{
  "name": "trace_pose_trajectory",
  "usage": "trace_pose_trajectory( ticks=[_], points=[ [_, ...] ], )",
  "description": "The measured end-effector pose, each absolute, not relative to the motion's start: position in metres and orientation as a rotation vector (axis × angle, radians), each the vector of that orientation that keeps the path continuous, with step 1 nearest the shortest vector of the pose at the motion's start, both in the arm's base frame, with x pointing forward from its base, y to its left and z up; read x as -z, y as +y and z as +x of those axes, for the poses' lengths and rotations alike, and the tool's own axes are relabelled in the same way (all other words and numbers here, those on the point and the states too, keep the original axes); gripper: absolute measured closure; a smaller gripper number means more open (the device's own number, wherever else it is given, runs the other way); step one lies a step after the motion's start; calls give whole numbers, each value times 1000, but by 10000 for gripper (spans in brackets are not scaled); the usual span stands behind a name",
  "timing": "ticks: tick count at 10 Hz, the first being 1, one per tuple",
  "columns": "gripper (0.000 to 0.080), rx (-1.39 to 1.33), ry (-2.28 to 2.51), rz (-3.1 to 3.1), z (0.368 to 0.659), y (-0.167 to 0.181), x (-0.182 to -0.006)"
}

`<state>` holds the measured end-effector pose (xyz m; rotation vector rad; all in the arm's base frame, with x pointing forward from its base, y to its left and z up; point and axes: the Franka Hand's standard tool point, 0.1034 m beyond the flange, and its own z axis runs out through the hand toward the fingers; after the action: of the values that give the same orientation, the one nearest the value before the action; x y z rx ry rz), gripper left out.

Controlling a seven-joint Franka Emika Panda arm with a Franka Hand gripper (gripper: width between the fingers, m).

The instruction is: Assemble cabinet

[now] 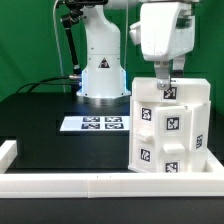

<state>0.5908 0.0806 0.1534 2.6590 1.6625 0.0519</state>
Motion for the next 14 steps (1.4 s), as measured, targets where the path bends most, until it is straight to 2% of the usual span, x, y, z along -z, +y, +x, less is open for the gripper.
trace_pose_trajectory(
  ticks=[5, 6, 7, 8, 11, 14],
  points=[
    [2, -29, 1664, 2661, 588, 79, -145],
    [131, -27, 1663, 2662, 588, 79, -144],
    [131, -26, 1661, 2664, 588, 78, -144],
    [258, -24, 1633, 2682, 588, 78, -144],
    [254, -24, 1593, 2706, 588, 77, -143],
    [254, -25, 1195, 2909, 588, 76, -143]
  ],
)
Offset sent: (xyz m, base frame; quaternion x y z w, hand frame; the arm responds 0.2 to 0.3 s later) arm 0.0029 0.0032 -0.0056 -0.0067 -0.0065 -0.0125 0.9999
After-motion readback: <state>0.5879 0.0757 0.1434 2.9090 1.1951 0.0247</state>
